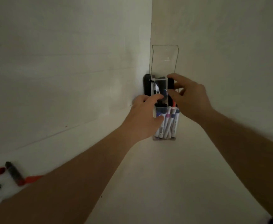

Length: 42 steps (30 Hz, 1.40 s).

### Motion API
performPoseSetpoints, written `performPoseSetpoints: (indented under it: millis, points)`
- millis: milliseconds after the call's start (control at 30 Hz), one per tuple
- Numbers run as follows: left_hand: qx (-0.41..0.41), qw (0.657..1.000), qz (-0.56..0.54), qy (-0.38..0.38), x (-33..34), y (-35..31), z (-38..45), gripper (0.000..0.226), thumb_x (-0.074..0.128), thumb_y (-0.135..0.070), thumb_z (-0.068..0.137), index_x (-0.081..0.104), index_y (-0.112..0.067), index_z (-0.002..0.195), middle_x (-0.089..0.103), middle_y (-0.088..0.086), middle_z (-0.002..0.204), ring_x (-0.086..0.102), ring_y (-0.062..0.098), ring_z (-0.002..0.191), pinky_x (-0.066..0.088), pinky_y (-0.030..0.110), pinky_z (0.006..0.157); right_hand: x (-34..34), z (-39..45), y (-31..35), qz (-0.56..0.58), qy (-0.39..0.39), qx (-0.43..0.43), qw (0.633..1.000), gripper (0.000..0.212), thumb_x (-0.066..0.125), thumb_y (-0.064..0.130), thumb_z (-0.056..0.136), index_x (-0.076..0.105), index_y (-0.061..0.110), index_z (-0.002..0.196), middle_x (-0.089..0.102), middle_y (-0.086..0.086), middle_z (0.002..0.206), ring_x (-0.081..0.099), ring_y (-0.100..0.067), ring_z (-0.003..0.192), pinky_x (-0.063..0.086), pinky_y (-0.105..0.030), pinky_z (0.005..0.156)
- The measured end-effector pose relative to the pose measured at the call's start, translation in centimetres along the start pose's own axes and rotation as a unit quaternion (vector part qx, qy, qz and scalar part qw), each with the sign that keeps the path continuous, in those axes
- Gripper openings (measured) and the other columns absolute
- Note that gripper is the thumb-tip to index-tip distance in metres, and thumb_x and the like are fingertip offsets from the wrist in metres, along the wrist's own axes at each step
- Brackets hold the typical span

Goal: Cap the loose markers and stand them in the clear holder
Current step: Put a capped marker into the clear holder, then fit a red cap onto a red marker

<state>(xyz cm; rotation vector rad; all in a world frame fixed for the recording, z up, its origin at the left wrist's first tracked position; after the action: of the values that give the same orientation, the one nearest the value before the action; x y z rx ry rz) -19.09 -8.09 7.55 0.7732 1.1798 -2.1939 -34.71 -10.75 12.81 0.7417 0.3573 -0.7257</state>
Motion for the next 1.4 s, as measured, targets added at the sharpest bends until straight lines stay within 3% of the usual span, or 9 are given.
performPoseSetpoints:
  millis: [133,233,400,533,700,800,1100,1233,1400]
  points:
    - [-0.007,0.997,0.076,-0.01,1.2,0.6,1.0,0.058,0.065,-0.032,0.092,0.041,-0.044,0.143,0.032,0.004,0.143,0.035,0.028,0.134,0.037,0.034,0.109,2.1,-0.9,-1.3,-0.09,0.039,0.005,0.995,0.039,0.059,0.029,0.099,0.056,0.037,0.136,0.074,0.004,0.107,0.061,-0.005,0.065,0.053,-0.023,0.064]
    - [-0.009,0.996,0.083,-0.017,1.6,1.3,1.0,0.061,0.064,-0.029,0.094,0.036,-0.047,0.146,0.035,0.003,0.139,0.035,0.025,0.131,0.032,0.026,0.095,3.4,-1.3,-2.3,-0.128,0.067,0.006,0.989,0.035,0.044,0.022,0.104,0.06,0.03,0.134,0.069,-0.001,0.092,0.059,-0.027,0.084,0.054,-0.041,0.077]
    - [0.0,0.999,0.051,-0.013,1.4,2.5,0.5,0.072,0.064,-0.029,0.094,0.027,-0.052,0.151,0.039,-0.001,0.138,0.037,0.021,0.129,0.034,0.027,0.1,4.9,-1.6,-4.3,-0.125,0.137,0.042,0.982,0.044,0.031,0.019,0.105,0.062,0.029,0.135,0.069,-0.005,0.1,0.06,-0.03,0.096,0.056,-0.048,0.082]
    - [0.003,0.999,0.046,0.003,-1.3,3.8,-0.7,0.076,0.063,-0.032,0.092,0.021,-0.054,0.151,0.043,-0.001,0.137,0.041,0.021,0.128,0.041,0.042,0.109,2.6,-1.8,-2.2,-0.116,0.031,0.027,0.992,0.042,0.033,0.03,0.104,0.055,0.028,0.14,0.064,-0.004,0.108,0.054,-0.025,0.097,0.051,-0.042,0.084]
    - [-0.023,0.994,0.105,-0.024,-9.8,8.6,-3.9,0.036,0.069,-0.035,0.09,0.064,-0.045,0.125,0.058,-0.015,0.12,0.055,0.006,0.11,0.048,0.032,0.1,3.6,-4.6,5.6,-0.016,-0.069,-0.071,0.995,0.03,0.056,0.026,0.094,0.068,0.022,0.121,0.05,0.0,0.113,0.049,-0.014,0.1,0.043,-0.025,0.09]
    - [-0.103,0.989,0.102,-0.037,-15.3,13.3,-6.9,0.023,0.071,-0.038,0.088,0.071,-0.047,0.109,0.065,-0.019,0.111,0.06,0.004,0.1,0.05,0.028,0.087,9.3,-6.8,10.8,0.057,0.056,-0.087,0.993,0.025,0.065,0.02,0.092,0.067,0.03,0.114,0.051,0.009,0.105,0.05,0.002,0.084,0.037,-0.008,0.079]
    - [-0.218,0.974,0.054,-0.02,-23.0,20.4,-15.6,0.006,0.077,-0.036,0.085,0.078,-0.034,0.091,0.073,-0.013,0.097,0.064,-0.001,0.085,0.047,0.022,0.071,24.3,-15.9,21.1,0.015,0.486,-0.05,0.872,0.042,0.069,0.069,0.073,0.055,0.035,0.092,0.058,0.013,0.09,0.056,-0.008,0.077,0.044,-0.027,0.062]
    - [-0.224,0.959,0.091,0.147,-20.1,20.8,-17.9,0.016,0.083,-0.041,0.076,0.077,-0.044,0.09,0.065,-0.018,0.107,0.061,-0.004,0.094,0.044,0.023,0.079,26.0,-16.7,20.8,-0.095,0.554,-0.065,0.825,0.049,0.07,0.075,0.067,0.058,0.033,0.089,0.062,0.01,0.089,0.059,-0.01,0.079,0.051,-0.032,0.067]
    - [-0.262,0.907,0.194,0.268,-17.4,21.5,-19.4,0.033,0.082,-0.061,0.064,0.07,-0.049,0.092,0.065,-0.021,0.102,0.066,-0.002,0.09,0.053,0.027,0.08,25.1,-15.0,17.9,-0.12,0.536,-0.03,0.835,0.031,0.071,0.06,0.075,0.066,0.031,0.082,0.066,0.01,0.081,0.062,-0.008,0.074,0.048,-0.027,0.063]
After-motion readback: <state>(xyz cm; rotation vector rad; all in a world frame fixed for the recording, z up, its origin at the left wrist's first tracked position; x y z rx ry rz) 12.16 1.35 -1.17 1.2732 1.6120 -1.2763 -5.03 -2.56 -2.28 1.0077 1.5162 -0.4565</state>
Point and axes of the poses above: each hand's wrist, its own z-axis towards the middle knuckle, its own x-axis out of the palm, y = z × x, the point moved 9 cm from there along z, towards the middle knuckle
